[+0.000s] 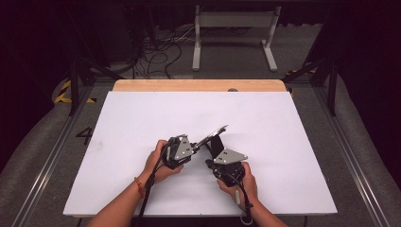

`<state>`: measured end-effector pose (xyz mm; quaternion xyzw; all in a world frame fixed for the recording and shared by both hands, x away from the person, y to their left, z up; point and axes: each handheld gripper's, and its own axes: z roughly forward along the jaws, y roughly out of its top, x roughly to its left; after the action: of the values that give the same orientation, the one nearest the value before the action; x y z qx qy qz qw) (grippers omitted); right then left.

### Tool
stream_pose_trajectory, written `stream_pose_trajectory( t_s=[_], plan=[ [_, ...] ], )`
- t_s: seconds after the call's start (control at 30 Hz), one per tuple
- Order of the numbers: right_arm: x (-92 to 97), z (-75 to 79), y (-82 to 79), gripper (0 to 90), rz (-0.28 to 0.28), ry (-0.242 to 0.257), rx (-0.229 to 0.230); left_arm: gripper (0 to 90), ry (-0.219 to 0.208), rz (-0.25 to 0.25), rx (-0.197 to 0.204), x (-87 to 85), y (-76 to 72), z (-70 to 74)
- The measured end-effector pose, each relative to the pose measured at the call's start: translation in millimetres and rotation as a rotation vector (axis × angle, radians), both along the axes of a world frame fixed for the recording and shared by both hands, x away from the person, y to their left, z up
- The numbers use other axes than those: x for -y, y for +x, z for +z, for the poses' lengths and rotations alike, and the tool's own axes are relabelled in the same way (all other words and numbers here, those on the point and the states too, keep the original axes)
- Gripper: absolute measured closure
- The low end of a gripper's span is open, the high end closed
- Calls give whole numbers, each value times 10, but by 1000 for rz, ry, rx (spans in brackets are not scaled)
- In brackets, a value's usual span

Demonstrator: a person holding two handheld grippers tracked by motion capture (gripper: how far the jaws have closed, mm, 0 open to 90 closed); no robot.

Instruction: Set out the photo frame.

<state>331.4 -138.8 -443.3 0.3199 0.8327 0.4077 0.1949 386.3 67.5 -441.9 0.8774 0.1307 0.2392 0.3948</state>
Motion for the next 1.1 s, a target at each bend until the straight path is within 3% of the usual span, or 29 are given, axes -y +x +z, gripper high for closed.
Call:
stream_pose_trajectory(
  t_s=[0.57,1.1],
  plan=[
    [141,28,99,900,33,10,-30,801,7,-39,5,-4,-42,9],
    [189,36,129,900,21,6,-34,788,33,-60,24,25,-100,34]
  ],
)
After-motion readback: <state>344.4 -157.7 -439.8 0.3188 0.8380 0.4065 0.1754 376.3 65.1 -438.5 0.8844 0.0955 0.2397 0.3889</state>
